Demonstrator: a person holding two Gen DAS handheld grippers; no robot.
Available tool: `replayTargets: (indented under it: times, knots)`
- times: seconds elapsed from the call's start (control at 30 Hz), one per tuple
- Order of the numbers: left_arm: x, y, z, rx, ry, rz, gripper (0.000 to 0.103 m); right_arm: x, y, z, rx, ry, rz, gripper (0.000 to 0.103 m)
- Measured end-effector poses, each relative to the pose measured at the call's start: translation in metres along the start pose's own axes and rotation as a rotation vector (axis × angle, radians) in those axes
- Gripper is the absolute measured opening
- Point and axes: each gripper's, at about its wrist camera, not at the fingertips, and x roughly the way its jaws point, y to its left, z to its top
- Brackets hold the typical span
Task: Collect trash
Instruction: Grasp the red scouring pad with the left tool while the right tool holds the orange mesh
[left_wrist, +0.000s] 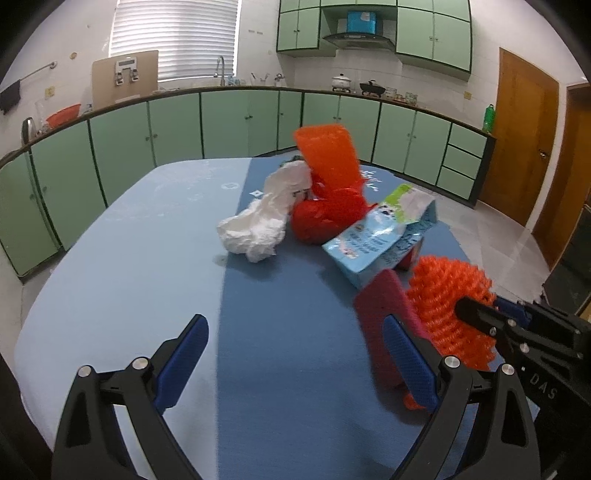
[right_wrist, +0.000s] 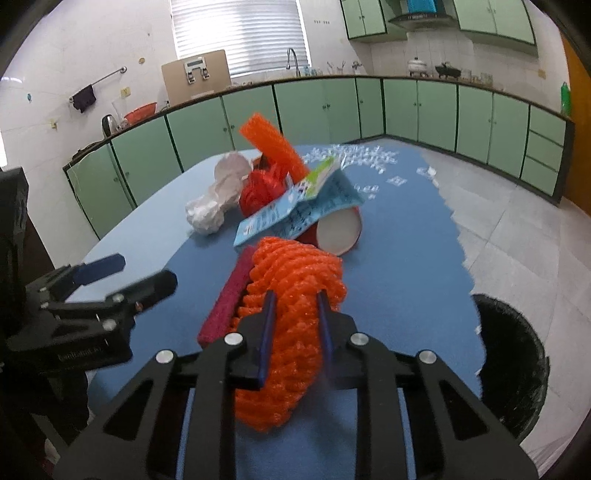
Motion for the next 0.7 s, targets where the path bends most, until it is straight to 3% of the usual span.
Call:
replayTargets:
  times: [0.7]
  knots:
    - [0.024, -0.065, -0.001, 0.083, 0.058, -0.079, 0.093, -0.028, -0.057, 0.008, 0.048, -0.061, -0.134, 0.021]
